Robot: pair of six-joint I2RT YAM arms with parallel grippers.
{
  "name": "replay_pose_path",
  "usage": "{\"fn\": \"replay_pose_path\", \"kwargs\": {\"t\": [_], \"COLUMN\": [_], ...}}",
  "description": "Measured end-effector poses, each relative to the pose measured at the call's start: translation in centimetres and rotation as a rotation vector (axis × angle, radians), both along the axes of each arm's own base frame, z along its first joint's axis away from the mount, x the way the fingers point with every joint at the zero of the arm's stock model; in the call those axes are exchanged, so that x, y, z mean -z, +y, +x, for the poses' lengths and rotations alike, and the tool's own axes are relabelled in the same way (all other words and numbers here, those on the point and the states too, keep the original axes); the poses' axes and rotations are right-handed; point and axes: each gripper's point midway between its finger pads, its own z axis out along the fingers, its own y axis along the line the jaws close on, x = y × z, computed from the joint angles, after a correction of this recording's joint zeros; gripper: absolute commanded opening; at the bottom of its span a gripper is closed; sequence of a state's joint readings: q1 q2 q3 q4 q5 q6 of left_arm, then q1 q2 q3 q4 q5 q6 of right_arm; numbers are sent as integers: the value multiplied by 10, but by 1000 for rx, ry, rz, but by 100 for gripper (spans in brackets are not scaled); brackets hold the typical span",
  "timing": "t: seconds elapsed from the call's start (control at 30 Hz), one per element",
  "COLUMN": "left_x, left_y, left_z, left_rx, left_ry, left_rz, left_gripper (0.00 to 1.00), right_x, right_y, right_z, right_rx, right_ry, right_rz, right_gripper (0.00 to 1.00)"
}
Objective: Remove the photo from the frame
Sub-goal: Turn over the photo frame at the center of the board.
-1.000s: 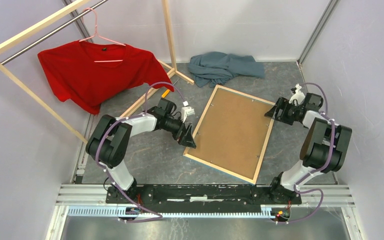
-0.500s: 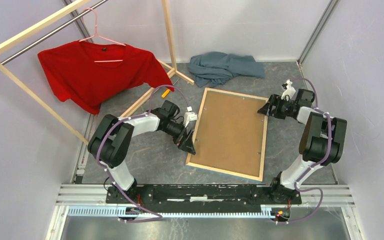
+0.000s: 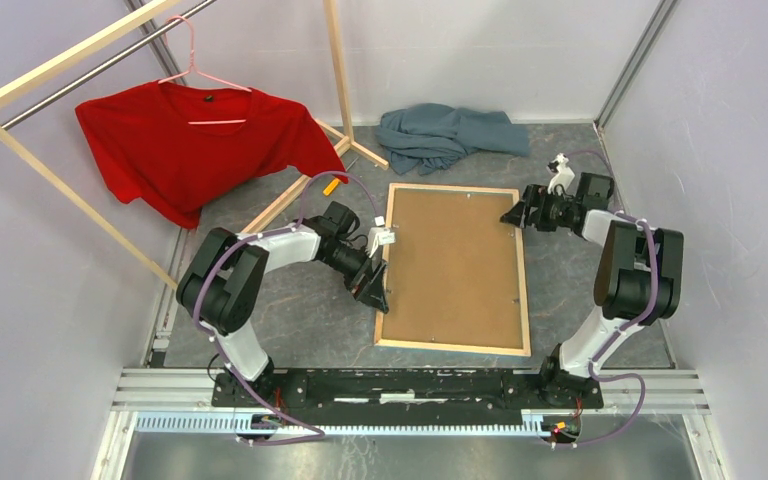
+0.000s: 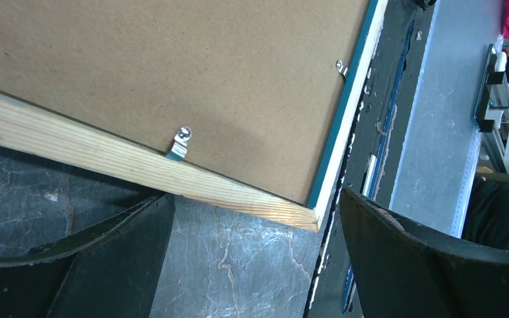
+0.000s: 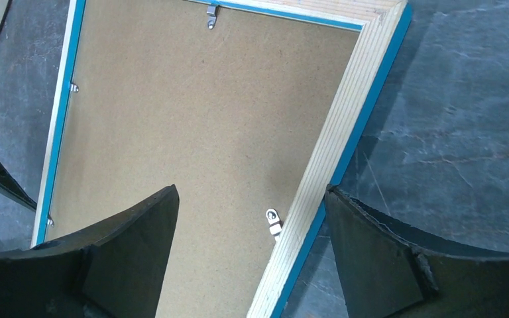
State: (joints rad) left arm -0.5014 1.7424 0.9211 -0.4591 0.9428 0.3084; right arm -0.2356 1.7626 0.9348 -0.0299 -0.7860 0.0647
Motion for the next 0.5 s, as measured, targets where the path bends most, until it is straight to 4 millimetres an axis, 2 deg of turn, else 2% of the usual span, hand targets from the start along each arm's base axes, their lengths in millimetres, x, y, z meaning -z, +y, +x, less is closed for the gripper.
{"fn": "replay_pose_path", "kwargs": {"t": [0.2,0.5], "left_x": [0,1], "left_y": [0,1], "left_z": [-1,2], "left_rx": [1,2], "left_ry": [3,-23], "left_rz": [2,8], "left_gripper": [100,100], "right_x": [-1,-2], "right_y": [13,14], "right_z": [1,-1], "right_rx": [-37,-53], "right_ry": [-16,-17], "right_rz": [2,-6], "right_gripper": [87,91]}}
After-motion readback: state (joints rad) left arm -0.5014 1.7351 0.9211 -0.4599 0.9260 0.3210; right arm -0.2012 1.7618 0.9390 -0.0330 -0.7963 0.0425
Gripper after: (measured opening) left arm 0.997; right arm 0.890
